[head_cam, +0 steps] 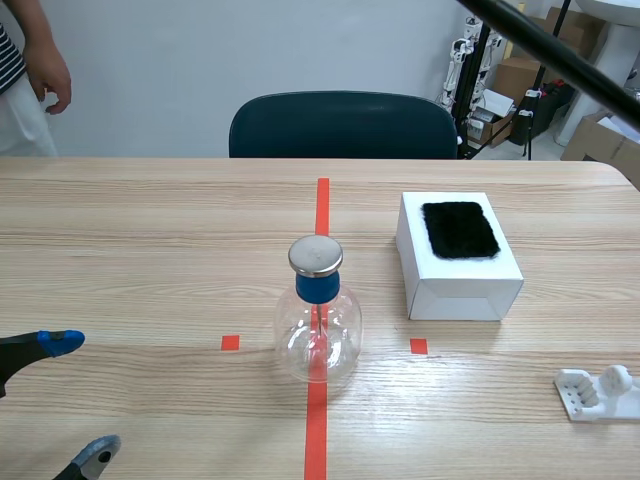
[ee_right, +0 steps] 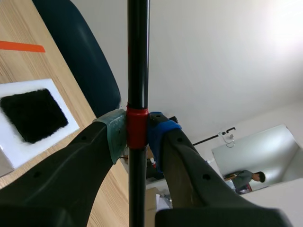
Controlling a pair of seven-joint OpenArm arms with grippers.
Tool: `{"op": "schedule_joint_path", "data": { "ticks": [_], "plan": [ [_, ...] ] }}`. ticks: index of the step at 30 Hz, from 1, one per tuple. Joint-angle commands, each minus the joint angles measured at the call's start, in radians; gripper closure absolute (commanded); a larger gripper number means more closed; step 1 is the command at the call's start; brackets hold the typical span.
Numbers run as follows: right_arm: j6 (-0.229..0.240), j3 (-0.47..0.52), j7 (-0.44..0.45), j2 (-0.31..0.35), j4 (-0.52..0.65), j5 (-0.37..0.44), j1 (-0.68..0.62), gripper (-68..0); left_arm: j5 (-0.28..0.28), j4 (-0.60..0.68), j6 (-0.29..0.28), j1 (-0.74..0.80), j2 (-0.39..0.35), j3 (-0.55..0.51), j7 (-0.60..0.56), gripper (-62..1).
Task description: Do the electroscope experiment. hold the rod still at the electroscope
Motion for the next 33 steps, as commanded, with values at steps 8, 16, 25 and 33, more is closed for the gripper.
{"op": "schedule_joint_path", "data": {
  "ticks": [8,16,25,33],
  "plan": [
    [-0.027,0.083,-0.072,0.037,0.012,-0.02,0.017,-5.3,-0.013,0.019,0.002,0.0,-0.009,-0.006,-0.046,-62.3],
    [-0.017,0.083,-0.196,0.14,-0.075,-0.04,0.121,-5.3,-0.013,0.019,0.002,0.0,-0.009,-0.006,-0.046,-62.3],
    [0.045,0.039,-0.205,0.308,-0.136,-0.06,0.251,-5.3,-0.013,0.019,0.002,0.0,-0.009,-0.006,-0.046,-62.3],
    [0.045,-0.076,-0.202,0.382,-0.108,-0.177,0.395,-5.3,-0.013,0.019,0.002,0.0,-0.009,-0.006,-0.046,-62.3]
  ]
}}
